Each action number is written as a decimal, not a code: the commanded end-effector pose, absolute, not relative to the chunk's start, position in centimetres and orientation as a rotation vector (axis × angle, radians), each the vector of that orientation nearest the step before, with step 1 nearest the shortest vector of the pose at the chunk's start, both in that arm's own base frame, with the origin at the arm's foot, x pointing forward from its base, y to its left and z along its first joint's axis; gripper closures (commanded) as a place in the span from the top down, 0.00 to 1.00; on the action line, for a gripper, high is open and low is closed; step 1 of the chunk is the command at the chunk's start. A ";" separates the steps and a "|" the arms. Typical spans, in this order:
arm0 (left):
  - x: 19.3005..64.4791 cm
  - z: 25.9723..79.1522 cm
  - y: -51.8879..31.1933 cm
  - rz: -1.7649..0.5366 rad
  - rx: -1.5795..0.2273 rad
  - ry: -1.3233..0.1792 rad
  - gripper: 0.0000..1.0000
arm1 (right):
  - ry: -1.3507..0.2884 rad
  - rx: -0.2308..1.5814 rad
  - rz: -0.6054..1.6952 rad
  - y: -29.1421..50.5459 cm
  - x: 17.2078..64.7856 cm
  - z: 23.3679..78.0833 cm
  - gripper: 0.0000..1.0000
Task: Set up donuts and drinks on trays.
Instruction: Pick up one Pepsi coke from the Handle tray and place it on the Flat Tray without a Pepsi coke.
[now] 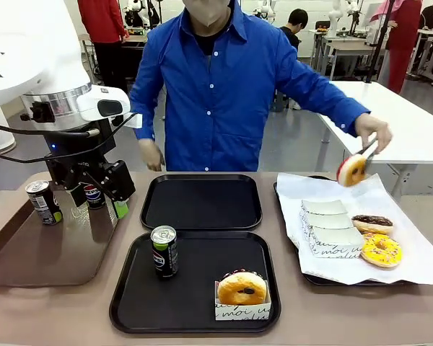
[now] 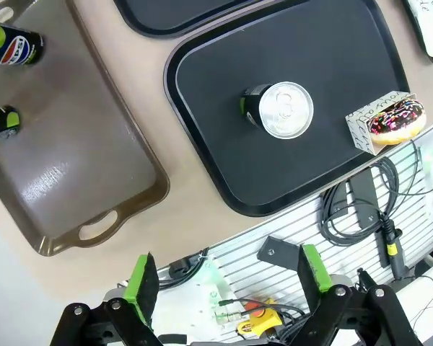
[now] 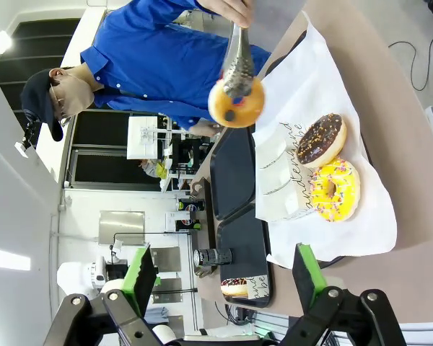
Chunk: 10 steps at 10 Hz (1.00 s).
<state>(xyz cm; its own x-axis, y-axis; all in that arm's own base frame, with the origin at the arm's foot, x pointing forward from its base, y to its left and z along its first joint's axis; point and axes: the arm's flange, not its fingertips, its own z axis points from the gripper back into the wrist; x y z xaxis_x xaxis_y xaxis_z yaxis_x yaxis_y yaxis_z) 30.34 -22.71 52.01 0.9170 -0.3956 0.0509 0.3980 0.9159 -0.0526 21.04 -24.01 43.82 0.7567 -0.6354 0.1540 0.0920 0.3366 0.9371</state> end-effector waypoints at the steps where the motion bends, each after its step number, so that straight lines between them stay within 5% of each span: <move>1: 30.7 52.2 -22.7 -0.410 -0.066 -0.038 1.00 | -0.590 1.158 -0.491 -24.1 21.3 43.8 1.00; 5: 30.3 52.0 -22.7 -0.408 -0.062 -0.039 1.00 | -0.590 1.158 -0.491 -24.1 21.3 43.8 1.00; 10: 36.4 59.5 -7.3 0.044 0.031 -0.142 1.00 | -0.590 1.158 -0.491 -24.1 21.3 43.8 1.00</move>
<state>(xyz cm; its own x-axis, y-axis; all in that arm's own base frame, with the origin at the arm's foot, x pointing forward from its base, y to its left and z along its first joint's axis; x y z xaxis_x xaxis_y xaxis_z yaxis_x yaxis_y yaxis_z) 35.06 -8.19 59.20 0.9861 -0.0322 0.1633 0.0289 0.9993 0.0229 21.05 -24.02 43.84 0.7565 -0.6355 0.1542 0.0920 0.3370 0.9370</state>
